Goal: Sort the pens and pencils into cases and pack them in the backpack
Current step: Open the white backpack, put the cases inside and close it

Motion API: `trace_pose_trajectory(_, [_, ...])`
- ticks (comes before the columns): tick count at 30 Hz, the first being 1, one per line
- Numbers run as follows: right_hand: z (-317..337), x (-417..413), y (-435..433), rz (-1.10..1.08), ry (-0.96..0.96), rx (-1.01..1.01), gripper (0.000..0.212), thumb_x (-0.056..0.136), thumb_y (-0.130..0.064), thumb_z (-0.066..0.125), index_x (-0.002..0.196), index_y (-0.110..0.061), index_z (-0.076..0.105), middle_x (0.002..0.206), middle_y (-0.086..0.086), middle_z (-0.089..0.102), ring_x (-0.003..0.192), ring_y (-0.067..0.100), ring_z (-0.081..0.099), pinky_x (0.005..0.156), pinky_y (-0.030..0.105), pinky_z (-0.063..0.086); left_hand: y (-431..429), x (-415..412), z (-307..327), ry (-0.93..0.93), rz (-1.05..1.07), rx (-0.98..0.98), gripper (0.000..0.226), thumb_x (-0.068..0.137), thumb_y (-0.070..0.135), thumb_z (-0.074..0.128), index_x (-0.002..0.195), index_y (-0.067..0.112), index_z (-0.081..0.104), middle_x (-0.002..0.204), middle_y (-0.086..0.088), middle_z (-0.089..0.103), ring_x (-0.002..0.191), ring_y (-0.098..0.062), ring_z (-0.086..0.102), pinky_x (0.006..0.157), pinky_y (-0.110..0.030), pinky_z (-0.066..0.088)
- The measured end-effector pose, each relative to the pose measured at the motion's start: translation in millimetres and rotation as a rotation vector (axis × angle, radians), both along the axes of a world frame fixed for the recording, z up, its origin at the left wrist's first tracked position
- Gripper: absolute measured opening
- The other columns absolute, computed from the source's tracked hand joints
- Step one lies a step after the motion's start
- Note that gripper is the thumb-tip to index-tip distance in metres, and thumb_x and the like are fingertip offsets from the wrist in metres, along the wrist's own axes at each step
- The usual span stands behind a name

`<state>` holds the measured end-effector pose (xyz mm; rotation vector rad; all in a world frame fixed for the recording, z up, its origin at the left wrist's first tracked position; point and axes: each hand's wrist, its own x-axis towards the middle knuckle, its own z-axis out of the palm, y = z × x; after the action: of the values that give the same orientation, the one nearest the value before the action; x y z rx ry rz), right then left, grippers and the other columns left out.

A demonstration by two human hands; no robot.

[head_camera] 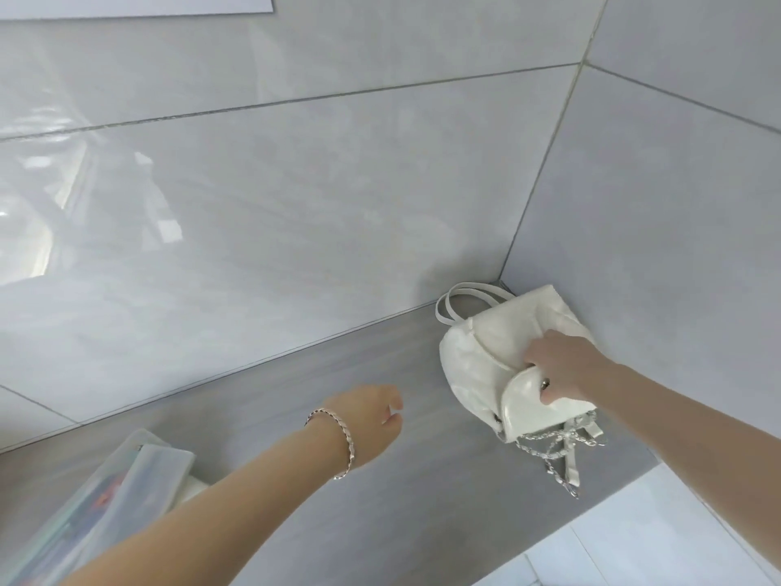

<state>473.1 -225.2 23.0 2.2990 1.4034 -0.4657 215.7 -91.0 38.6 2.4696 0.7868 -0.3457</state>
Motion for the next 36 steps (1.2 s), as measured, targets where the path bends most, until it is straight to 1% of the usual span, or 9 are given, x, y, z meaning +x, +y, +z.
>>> trace_pose_trajectory(3, [21.8,-30.0,16.9,0.156,-0.001,-0.042,0.025,0.070,-0.025,0.069,0.091,-0.021,0.057,0.090,-0.003,0.057,0.093,0.019,0.055,0.065,0.026,0.037,-2.1,-8.9,12.4,-0.146,0.023,-0.030,0.028,0.093,0.026,0.043,0.119,0.021,0.055,0.109,0.008,0.062,0.101,-0.014,0.059,0.092,-0.026,0.046])
trace_pose_trajectory(7, [65.2,-90.5,42.9,0.258,0.198,0.118,0.020,0.068,-0.024,0.068,0.061,-0.022,0.050,0.059,-0.005,0.044,0.063,0.016,0.045,0.055,0.025,0.035,-13.1,-24.9,25.2,-0.345,0.092,-0.081,0.025,0.091,0.033,0.050,0.115,0.027,0.056,0.095,0.017,0.058,0.091,-0.004,0.062,0.084,-0.022,0.049])
trace_pose_trajectory(9, [77.9,-115.3,58.3,0.278,0.334,0.175,0.014,0.066,-0.027,0.072,0.066,-0.020,0.060,0.062,-0.003,0.053,0.059,0.013,0.045,0.054,0.027,0.037,-14.3,-38.9,28.2,-0.401,0.171,-0.121,0.020,0.089,0.038,0.053,0.108,0.032,0.057,0.089,0.018,0.059,0.086,-0.002,0.062,0.078,-0.016,0.048])
trace_pose_trajectory(12, [77.5,-139.0,84.9,0.271,0.524,0.240,0.024,0.063,-0.038,0.076,0.077,-0.022,0.065,0.069,-0.007,0.060,0.060,0.008,0.048,0.056,0.028,0.040,-3.6,-65.2,28.9,-0.434,0.325,-0.183,0.008,0.086,0.041,0.058,0.087,0.043,0.050,0.079,0.015,0.061,0.076,-0.002,0.059,0.072,-0.017,0.047])
trace_pose_trajectory(20, [17.9,-207.5,132.5,0.219,0.905,0.294,0.027,0.071,-0.027,0.078,0.070,-0.035,0.052,0.069,-0.019,0.050,0.063,-0.001,0.046,0.056,0.013,0.035,48.3,-116.9,-23.3,-0.194,0.640,-0.091,0.037,0.094,0.038,0.044,0.060,0.024,0.042,0.057,0.007,0.044,0.056,-0.013,0.042,0.053,-0.024,0.032])
trace_pose_trajectory(23, [-5.0,-215.2,130.0,0.223,0.874,0.380,0.022,0.070,-0.028,0.077,0.077,-0.027,0.057,0.072,-0.015,0.048,0.064,0.001,0.045,0.059,0.016,0.034,51.3,-128.1,-38.8,-0.167,0.562,-0.115,0.038,0.094,0.043,0.044,0.060,0.026,0.041,0.056,0.008,0.042,0.054,-0.009,0.040,0.051,-0.021,0.029])
trace_pose_trajectory(27, [-50.9,-212.9,114.0,0.269,0.669,0.535,0.044,0.065,-0.034,0.077,0.103,-0.019,0.059,0.096,-0.009,0.053,0.084,0.004,0.053,0.070,0.021,0.036,42.8,-123.2,-64.5,-0.004,0.416,-0.153,0.048,0.094,0.050,0.038,0.055,0.023,0.035,0.054,0.006,0.039,0.055,-0.012,0.040,0.057,-0.027,0.031])
trace_pose_trajectory(32, [-98.8,-221.9,83.6,0.091,0.448,0.948,0.036,0.064,-0.050,0.068,0.074,-0.024,0.046,0.109,-0.006,0.059,0.096,0.006,0.050,0.077,0.017,0.037,55.6,-111.2,-82.4,0.073,0.432,-0.252,0.050,0.096,0.045,0.036,0.054,0.019,0.035,0.055,0.004,0.038,0.052,-0.011,0.037,0.051,-0.024,0.028])
trace_pose_trajectory(36, [-107.1,-233.0,80.0,0.028,0.439,1.041,0.023,0.071,-0.045,0.062,0.067,-0.022,0.060,0.121,-0.010,0.055,0.100,0.008,0.051,0.085,0.018,0.037,61.8,-107.6,-86.5,0.126,0.460,-0.271,0.048,0.096,0.046,0.037,0.054,0.021,0.037,0.056,0.004,0.039,0.055,-0.012,0.038,0.054,-0.025,0.030])
